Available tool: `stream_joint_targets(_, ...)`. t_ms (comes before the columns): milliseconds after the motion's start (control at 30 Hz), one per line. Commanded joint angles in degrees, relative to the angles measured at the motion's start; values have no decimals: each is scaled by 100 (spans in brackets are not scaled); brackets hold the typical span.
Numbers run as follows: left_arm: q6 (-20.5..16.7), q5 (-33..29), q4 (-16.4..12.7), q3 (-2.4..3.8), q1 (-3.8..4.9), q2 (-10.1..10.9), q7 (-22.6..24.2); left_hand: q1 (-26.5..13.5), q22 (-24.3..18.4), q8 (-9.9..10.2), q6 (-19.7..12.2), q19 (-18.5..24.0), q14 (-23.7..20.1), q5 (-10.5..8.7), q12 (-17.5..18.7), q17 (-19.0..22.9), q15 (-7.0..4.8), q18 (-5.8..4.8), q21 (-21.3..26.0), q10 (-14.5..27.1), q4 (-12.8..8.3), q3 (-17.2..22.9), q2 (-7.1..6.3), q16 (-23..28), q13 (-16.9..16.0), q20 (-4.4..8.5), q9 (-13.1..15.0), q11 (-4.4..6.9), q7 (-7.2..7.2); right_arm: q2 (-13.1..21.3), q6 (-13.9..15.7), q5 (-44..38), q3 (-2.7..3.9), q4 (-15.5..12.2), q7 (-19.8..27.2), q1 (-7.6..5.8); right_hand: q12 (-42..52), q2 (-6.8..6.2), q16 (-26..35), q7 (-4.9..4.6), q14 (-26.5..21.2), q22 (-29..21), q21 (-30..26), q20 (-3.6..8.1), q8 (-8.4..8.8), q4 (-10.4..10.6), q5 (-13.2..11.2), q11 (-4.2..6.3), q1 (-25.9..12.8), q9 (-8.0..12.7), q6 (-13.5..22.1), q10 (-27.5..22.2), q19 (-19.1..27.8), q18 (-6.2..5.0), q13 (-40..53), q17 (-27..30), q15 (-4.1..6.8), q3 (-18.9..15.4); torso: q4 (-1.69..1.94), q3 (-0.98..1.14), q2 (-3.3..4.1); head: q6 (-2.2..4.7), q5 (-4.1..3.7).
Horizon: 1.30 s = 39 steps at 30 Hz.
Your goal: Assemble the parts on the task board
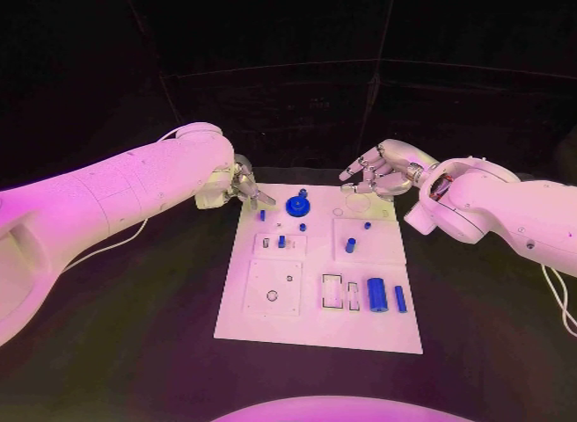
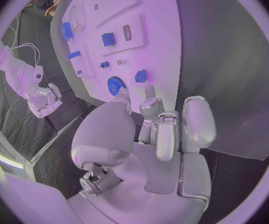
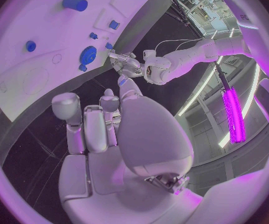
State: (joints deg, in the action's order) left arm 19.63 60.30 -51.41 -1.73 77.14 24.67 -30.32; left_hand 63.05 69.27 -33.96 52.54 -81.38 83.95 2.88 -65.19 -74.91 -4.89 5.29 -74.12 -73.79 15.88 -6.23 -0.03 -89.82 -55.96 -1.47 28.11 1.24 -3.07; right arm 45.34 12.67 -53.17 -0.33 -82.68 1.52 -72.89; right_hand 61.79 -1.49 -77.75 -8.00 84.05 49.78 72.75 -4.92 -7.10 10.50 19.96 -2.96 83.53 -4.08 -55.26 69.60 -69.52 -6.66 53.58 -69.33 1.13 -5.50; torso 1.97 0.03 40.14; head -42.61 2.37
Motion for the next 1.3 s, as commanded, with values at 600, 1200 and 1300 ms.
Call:
stream_joint_targets(600, 358, 47, 23, -21, -29, -47, 11, 248, 21, 42, 64, -5, 605, -18, -15, -1509, 15, -55, 21, 17, -75, -70, 91, -18, -2, 2, -16, -6, 10, -19, -50, 3, 3, 1, 52, -10, -18, 18, 15, -12, 162, -7, -38, -3, -31, -7, 46, -7, -52, 3, -2, -39, 50, -92, 8, -3, 16, -15, 2, 1, 1, -18, -5)
stream_joint_targets(1200, 251, 47, 29, -44, -38, -58, 42, 415, 25, 62, 81, -4, 605, -18, -20, -1509, 18, -55, 29, 12, -132, -47, 291, -18, -8, -1, -25, -10, 6, -27, -50, 3, 3, 5, 49, -10, -18, 18, 15, -12, 162, -7, -38, -3, -31, -7, 46, -7, -52, 3, -2, -39, 50, -92, 8, -3, 16, -15, 3, 2, -3, -55, -21)
stream_joint_targets(1300, 260, 47, 35, -45, -40, -58, 48, 422, 30, 63, 82, -6, 605, -18, -19, -1509, 19, -56, 25, 12, -136, -47, 296, -18, -7, -2, -25, -9, 6, -27, -50, 3, 3, 3, 48, -10, -18, 18, 15, -12, 162, -7, -38, -3, -31, -7, 46, -7, -52, 3, -2, -39, 50, -92, 8, -3, 16, -15, 0, 2, -3, -57, -22)
